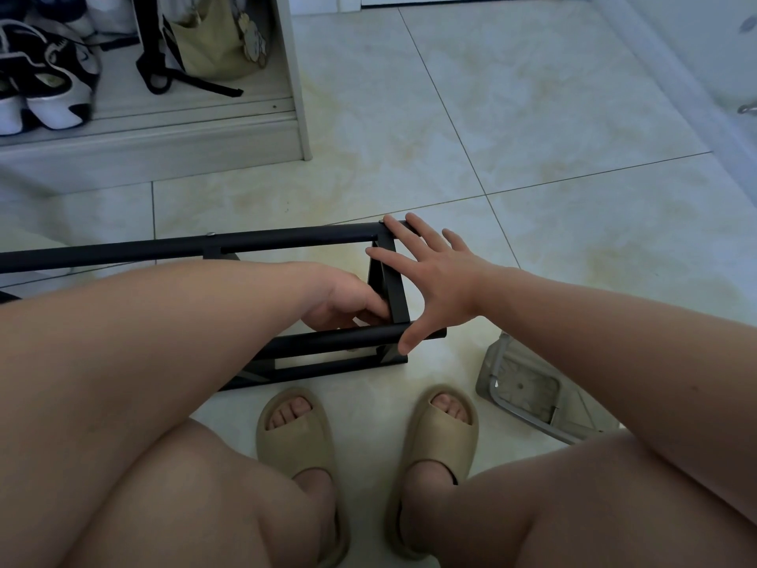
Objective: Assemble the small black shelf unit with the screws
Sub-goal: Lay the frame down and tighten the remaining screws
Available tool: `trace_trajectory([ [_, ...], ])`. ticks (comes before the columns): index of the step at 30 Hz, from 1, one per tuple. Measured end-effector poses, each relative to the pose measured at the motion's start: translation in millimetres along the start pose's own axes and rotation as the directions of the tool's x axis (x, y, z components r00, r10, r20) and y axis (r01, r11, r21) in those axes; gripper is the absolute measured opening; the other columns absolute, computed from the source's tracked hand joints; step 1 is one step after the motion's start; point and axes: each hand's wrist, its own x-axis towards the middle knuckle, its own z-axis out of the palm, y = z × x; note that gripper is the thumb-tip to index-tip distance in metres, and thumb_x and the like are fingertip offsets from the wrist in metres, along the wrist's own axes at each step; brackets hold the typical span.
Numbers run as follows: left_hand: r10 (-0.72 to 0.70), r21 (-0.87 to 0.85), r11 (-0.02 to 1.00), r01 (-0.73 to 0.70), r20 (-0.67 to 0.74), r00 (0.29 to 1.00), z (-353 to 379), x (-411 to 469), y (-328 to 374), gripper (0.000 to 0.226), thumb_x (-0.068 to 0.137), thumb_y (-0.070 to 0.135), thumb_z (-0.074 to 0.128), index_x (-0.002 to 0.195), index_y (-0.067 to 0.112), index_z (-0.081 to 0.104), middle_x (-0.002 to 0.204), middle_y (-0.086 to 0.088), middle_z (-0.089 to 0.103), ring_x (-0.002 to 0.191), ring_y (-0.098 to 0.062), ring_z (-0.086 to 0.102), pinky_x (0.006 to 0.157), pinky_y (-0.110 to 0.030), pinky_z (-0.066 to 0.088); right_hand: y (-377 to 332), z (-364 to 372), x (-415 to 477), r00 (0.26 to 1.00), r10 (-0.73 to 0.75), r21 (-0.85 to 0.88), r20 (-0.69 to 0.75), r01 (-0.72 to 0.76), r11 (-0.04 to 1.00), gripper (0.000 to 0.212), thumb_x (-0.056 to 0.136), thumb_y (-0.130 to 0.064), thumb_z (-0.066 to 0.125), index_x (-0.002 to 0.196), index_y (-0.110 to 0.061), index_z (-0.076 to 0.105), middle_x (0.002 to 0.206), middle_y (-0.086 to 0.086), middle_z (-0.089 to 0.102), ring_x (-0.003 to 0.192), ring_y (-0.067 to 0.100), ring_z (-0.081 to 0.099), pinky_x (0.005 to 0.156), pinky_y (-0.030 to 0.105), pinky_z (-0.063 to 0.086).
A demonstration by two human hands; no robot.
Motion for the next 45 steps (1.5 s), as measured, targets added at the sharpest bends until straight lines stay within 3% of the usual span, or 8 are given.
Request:
trace_trajectory([
  [5, 0.028, 0.029, 0.999, -0.027, -0.034, 0.999, 0.2, 2.8, 0.6, 0.015, 0.093, 0.016, 0.065, 0.104, 0.023, 0.074, 0.120, 0.000, 0.072, 0.110, -0.021, 0.064, 0.097, -0.034, 0.048, -0.3, 0.4, 0.0, 1.000, -0.001, 0.004, 0.001, 0.001, 1.000, 0.142, 0.046, -0.097, 0.062, 0.157, -0.046, -0.010, 0.160, -0.009, -0.037, 0.150, 0.022, -0.033, 0.122, 0.063, -0.001],
  [10, 0.033, -0.014, 0.999, -0.033, -0.042, 0.999, -0.5, 3.5, 2.1, 0.019, 0.092, 0.006, 0.062, 0.097, 0.020, 0.074, 0.111, 0.003, 0.072, 0.096, -0.018, 0.065, 0.076, -0.027, 0.050, 0.3, 0.0, -0.1, 1.000, 0.001, 0.002, -0.001, -0.001, 1.000, 0.142, 0.045, -0.098, 0.061, 0.157, -0.046, -0.010, 0.160, -0.009, -0.037, 0.150, 0.022, -0.032, 0.122, 0.063, 0.000],
  [16, 0.011, -0.013, 1.000, -0.011, -0.047, 0.999, -0.4, 3.1, -0.4, 0.024, 0.093, 0.016, 0.062, 0.115, 0.019, 0.071, 0.123, -0.001, 0.071, 0.100, -0.021, 0.064, 0.087, -0.031, 0.048, 0.1, 0.5, 0.4, 1.000, 0.002, 0.000, 0.001, -0.002, 1.000, 0.143, 0.043, -0.099, 0.059, 0.157, -0.046, -0.010, 0.160, -0.009, -0.037, 0.150, 0.022, -0.032, 0.122, 0.064, 0.000],
  [19, 0.029, -0.005, 1.000, -0.029, -0.050, 0.998, 0.2, 3.5, -2.2, 0.020, 0.093, 0.017, 0.065, 0.111, 0.020, 0.073, 0.113, -0.002, 0.073, 0.099, -0.022, 0.065, 0.081, -0.031, 0.050, 0.3, 0.4, 0.1, 1.000, 0.002, 0.005, 0.003, -0.002, 1.000, 0.143, 0.044, -0.098, 0.059, 0.157, -0.046, -0.010, 0.160, -0.009, -0.037, 0.150, 0.022, -0.032, 0.122, 0.064, 0.000],
  [23, 0.054, -0.013, 0.998, -0.055, -0.055, 0.997, 0.6, 5.2, -0.9, 0.013, 0.093, 0.011, 0.064, 0.098, 0.018, 0.074, 0.107, -0.003, 0.074, 0.100, -0.021, 0.065, 0.093, -0.033, 0.047, -0.5, -1.0, -0.8, 1.000, 0.001, 0.030, 0.017, -0.002, 1.000, 0.143, 0.045, -0.096, 0.063, 0.157, -0.045, -0.010, 0.160, -0.010, -0.038, 0.148, 0.021, -0.035, 0.120, 0.068, -0.002],
  [27, 0.034, -0.009, 0.999, -0.034, -0.021, 0.999, -2.4, 3.6, 1.6, 0.023, 0.092, 0.005, 0.060, 0.084, 0.020, 0.075, 0.092, 0.001, 0.075, 0.088, -0.017, 0.067, 0.076, -0.029, 0.047, -1.7, -2.2, -0.7, 0.999, 0.004, 0.057, 0.035, -0.006, 0.998, 0.143, 0.047, -0.092, 0.068, 0.158, -0.045, -0.009, 0.159, -0.011, -0.039, 0.147, 0.020, -0.038, 0.117, 0.072, -0.003],
  [40, 0.041, 0.016, 0.999, -0.040, -0.052, 0.998, -0.8, 2.3, -1.0, 0.013, 0.090, 0.016, 0.068, 0.098, 0.023, 0.076, 0.110, 0.000, 0.074, 0.099, -0.019, 0.065, 0.097, -0.034, 0.047, -1.4, -2.2, -1.1, 0.999, 0.005, 0.054, 0.035, -0.007, 0.999, 0.143, 0.047, -0.093, 0.067, 0.157, -0.045, -0.009, 0.159, -0.011, -0.039, 0.146, 0.019, -0.039, 0.118, 0.070, -0.003],
  [45, 0.071, -0.031, 0.997, -0.073, -0.074, 0.995, 0.9, 3.2, 0.9, 0.016, 0.090, 0.004, 0.065, 0.090, 0.018, 0.074, 0.094, 0.000, 0.074, 0.093, -0.020, 0.065, 0.084, -0.031, 0.048, -1.7, -2.1, -1.3, 1.000, 0.005, 0.039, 0.030, -0.007, 0.999, 0.142, 0.048, -0.093, 0.067, 0.158, -0.045, -0.009, 0.159, -0.010, -0.039, 0.147, 0.020, -0.037, 0.119, 0.069, -0.001],
])
